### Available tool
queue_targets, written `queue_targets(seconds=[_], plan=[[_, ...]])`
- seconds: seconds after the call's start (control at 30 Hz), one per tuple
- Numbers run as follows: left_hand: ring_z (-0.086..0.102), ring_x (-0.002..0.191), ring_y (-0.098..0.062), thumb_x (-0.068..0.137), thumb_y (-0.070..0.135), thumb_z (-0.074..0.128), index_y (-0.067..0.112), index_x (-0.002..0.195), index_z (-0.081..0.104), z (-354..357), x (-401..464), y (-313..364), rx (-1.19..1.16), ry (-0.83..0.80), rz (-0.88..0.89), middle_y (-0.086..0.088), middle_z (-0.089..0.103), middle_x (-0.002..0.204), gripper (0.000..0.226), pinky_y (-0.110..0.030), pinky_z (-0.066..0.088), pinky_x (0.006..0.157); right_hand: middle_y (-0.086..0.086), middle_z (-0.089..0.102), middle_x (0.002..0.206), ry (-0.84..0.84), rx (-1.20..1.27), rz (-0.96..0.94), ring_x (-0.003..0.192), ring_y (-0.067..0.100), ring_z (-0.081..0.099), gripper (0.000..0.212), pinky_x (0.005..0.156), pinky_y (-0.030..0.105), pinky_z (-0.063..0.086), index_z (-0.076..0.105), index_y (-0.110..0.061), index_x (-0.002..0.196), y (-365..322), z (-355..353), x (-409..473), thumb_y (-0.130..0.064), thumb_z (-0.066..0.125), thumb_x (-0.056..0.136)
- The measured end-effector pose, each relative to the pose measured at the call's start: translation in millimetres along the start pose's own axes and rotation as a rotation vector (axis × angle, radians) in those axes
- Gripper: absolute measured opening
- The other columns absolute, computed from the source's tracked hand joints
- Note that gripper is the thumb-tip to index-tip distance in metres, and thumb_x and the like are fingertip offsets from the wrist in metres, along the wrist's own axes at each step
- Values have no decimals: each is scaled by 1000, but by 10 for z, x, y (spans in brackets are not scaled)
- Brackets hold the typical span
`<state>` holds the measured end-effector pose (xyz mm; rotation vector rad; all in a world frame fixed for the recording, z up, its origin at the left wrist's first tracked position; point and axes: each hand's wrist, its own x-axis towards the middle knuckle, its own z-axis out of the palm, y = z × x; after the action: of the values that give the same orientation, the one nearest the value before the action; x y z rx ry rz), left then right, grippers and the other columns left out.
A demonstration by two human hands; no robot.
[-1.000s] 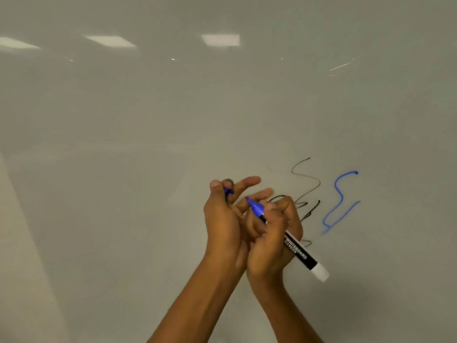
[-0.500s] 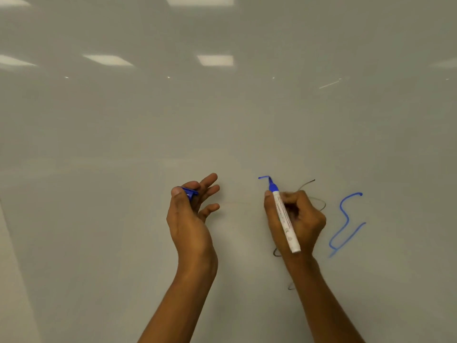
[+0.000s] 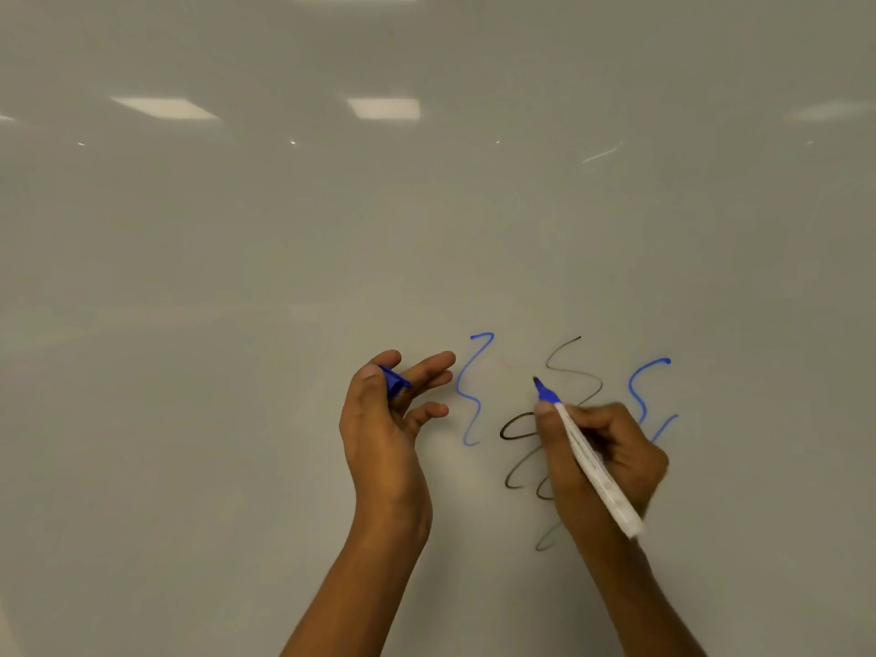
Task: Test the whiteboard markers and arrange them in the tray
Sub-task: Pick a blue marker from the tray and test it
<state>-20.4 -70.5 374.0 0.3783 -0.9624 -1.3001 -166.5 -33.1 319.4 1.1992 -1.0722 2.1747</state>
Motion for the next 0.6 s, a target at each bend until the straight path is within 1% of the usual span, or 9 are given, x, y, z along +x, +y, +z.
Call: queue_targets(seconds=[0.1, 0.17, 0.23, 0.33, 0.4, 0.47, 0.5, 0.53, 0.6], plan=[[72, 83, -24, 104, 23, 29, 14, 101, 55, 69, -36, -60, -6, -6, -20, -14, 76, 93, 27, -34, 50, 66, -11, 61, 60, -62, -31, 21, 51, -1, 54, 20, 51, 13, 44, 63, -3, 70, -5, 169, 157, -15, 78, 77], [72, 85, -25, 105, 25, 30, 14, 102, 56, 93, -54, -80, -7, -16, -24, -15, 76, 95, 28, -35, 51, 68, -5, 63, 60, -143, -149, -83, 49, 5, 57, 24, 48, 22, 47, 65, -2, 70, 81, 190, 137, -18, 80, 80], [71, 84, -25, 105, 25, 30, 14, 101, 56, 97, -57, -84, -16, -28, -41, -15, 75, 95, 28, -34, 51, 68, -1, 62, 58, -117, -196, -147, 48, 10, 57, 24, 46, 27, 47, 65, -4, 68, 200, 140, -1, -18, 79, 81], [71, 84, -25, 105, 26, 31, 14, 100, 55, 112, -78, -72, -47, -35, -97, -14, 76, 95, 28, -35, 51, 69, -10, 55, 53, -84, -147, -40, 44, 4, 51, 28, 43, 26, 44, 58, -9, 61, 222, 2, -188, -17, 77, 81], [71, 86, -26, 105, 26, 30, 14, 101, 55, 133, -115, -65, -50, -54, -136, -15, 76, 96, 28, -35, 51, 69, -13, 53, 50, -84, -183, 23, 41, 7, 48, 30, 41, 27, 42, 56, -12, 59, 180, -95, -240, -21, 75, 81], [71, 88, -27, 105, 25, 31, 13, 102, 55, 158, -165, -79, -58, -66, -174, -16, 75, 97, 27, -36, 51, 69, -1, 59, 51, 54, -70, 206, 43, 20, 53, 30, 41, 32, 45, 57, -12, 61, 49, -193, -189, -29, 74, 78], [71, 89, -27, 105, 24, 31, 13, 103, 55, 180, -194, -97, -63, -74, -197, -16, 75, 97, 26, -36, 51, 69, 5, 62, 54, 103, -17, 236, 46, 25, 57, 28, 43, 33, 47, 58, -12, 63, -57, -229, -148, -32, 73, 76], [71, 90, -28, 105, 24, 32, 12, 103, 55, 205, -227, -119, -73, -88, -226, -17, 75, 97, 26, -37, 52, 70, 8, 64, 57, 101, 13, 223, 47, 27, 60, 27, 44, 32, 49, 60, -11, 64, -164, -275, -127, -32, 73, 74], [72, 93, -30, 104, 24, 33, 10, 103, 54, 261, -300, -173, -117, -135, -308, -18, 75, 100, 25, -38, 54, 74, 5, 66, 59, -17, 28, 162, 48, 23, 63, 26, 45, 31, 52, 61, -10, 66, -362, -320, -130, -32, 75, 73]])
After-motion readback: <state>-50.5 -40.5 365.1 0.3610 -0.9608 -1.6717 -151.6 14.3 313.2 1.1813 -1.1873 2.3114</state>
